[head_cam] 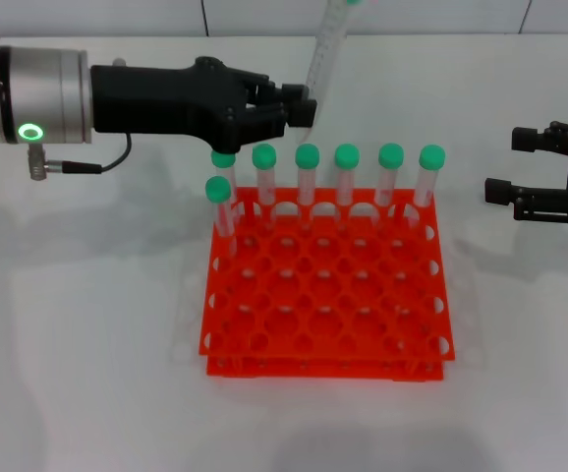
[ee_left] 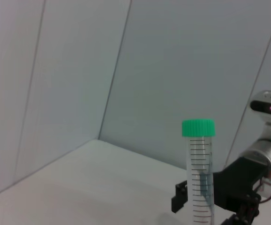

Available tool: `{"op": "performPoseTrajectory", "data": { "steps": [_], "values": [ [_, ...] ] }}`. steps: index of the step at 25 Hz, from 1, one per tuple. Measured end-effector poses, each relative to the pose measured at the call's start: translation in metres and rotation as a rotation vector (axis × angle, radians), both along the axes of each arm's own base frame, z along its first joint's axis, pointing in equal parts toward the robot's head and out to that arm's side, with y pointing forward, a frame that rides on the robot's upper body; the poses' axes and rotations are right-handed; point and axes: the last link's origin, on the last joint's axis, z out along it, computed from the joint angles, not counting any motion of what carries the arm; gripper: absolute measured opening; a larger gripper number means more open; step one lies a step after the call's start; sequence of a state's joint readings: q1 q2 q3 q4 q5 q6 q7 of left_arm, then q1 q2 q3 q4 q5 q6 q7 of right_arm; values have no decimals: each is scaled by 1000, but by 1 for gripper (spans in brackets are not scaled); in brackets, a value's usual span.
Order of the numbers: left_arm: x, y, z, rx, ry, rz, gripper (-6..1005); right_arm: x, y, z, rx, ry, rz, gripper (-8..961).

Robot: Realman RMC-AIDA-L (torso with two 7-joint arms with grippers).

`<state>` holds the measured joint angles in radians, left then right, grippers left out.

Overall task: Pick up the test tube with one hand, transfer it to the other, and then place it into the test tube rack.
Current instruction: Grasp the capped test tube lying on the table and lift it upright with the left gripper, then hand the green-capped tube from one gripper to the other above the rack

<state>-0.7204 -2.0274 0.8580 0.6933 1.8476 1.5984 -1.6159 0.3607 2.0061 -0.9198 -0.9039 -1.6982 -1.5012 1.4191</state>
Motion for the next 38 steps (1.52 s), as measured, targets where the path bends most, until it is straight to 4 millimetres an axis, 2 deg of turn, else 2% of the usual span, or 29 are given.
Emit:
{"op": "performPoseTrajectory", "data": {
  "steps": [13, 27, 38],
  "values": [
    [-2, -2, -4, -37, 58, -13, 183, 1, -1, 9, 33, 38, -5, 822],
    [-2, -3, -6, -43, 61, -15, 182, -22, -8, 29, 59, 176, 104, 821],
    [2, -2, -7, -45, 60, -24, 182, -49, 1, 15, 28, 250, 157, 821]
  ]
}}
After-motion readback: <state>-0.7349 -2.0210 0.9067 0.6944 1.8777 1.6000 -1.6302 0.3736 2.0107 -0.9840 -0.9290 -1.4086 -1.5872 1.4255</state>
